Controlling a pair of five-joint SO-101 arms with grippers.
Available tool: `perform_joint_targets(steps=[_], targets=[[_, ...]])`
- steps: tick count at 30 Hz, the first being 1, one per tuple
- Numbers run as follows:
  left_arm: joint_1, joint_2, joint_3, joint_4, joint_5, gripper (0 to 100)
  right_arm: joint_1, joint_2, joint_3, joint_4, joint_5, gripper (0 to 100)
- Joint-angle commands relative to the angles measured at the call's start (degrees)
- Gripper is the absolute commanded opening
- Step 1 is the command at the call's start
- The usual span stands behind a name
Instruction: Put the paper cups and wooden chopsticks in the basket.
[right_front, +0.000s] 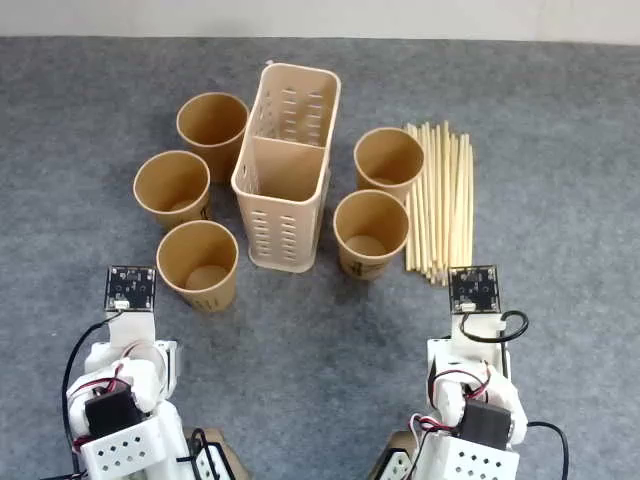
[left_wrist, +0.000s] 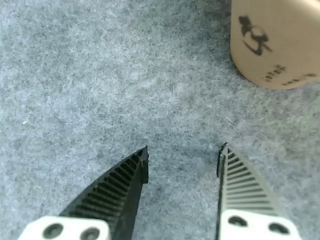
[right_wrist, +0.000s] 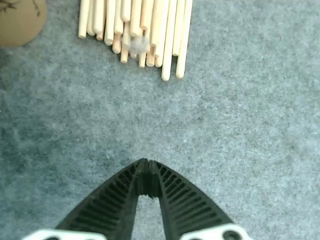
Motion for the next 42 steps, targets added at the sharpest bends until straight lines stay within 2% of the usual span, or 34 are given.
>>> perform_joint_targets(steps=[1, 25, 34, 42], targets=[[0.8, -0.2, 1.0, 0.4, -0.4, 25, 0.7, -0.2, 8.1, 0.1, 0.5, 0.5], [1.0, -0.2, 1.0, 0.4, -0.4, 25, 0.7, -0.2, 8.1, 0.1, 0.5, 0.5], [14.5, -0.2, 1.0, 0.4, -0.4, 25, 0.5, -0.3, 8.1, -0.5, 0.5, 0.5], [16.0, -0.2, 1.0, -0.1, -0.4, 25, -0.1, -0.3, 8.1, 2.5, 0.7, 0.5]])
